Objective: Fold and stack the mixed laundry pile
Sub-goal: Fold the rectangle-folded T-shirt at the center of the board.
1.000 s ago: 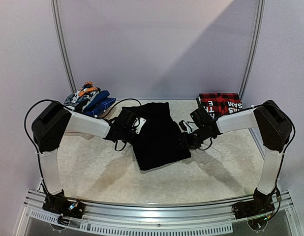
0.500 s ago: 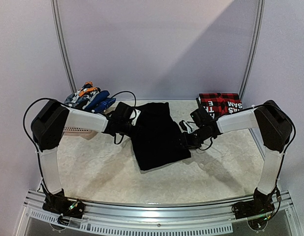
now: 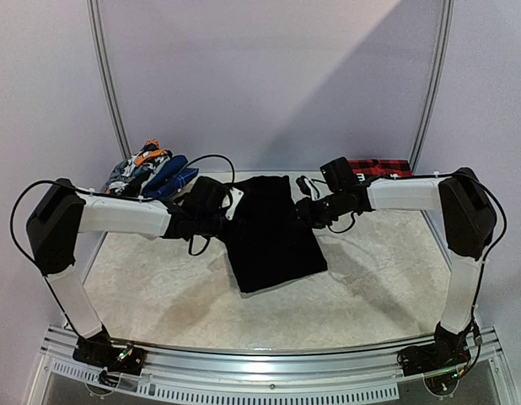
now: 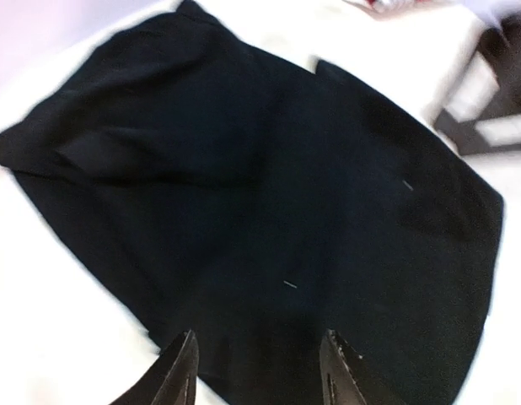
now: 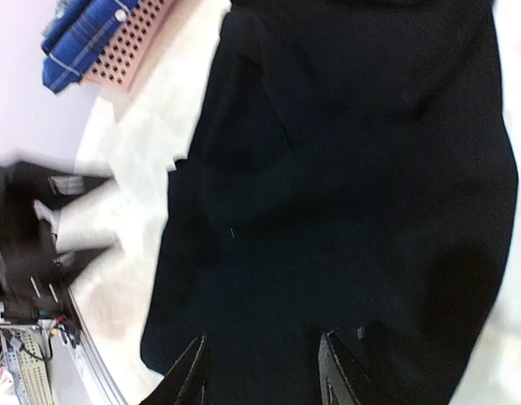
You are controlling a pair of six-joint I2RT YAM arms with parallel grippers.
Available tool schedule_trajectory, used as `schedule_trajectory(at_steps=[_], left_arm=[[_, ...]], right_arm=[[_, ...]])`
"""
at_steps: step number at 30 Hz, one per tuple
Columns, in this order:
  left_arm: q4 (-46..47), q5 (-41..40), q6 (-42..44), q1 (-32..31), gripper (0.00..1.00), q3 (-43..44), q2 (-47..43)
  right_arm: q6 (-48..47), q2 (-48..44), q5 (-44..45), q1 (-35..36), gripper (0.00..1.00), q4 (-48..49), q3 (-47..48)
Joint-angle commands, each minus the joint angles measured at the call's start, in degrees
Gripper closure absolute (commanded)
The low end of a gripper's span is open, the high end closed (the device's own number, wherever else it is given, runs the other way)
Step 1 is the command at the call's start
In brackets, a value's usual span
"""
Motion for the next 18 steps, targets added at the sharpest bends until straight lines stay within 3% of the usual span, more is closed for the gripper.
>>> schedule_trajectory(at_steps=[1,18], left_arm=[[0.45,2.46,-1.09,-2.86,0.51,-2.27,-0.74],[5.69,7.0,-1.47,-8.26,0.58,-5.42,4.82]], right_arm=[[-0.37,6.2,-0.96,0.05,0.58,-1.23,4.97],[-0.14,17.7,-4.07,-3.51,0.61,-3.46,14.16]])
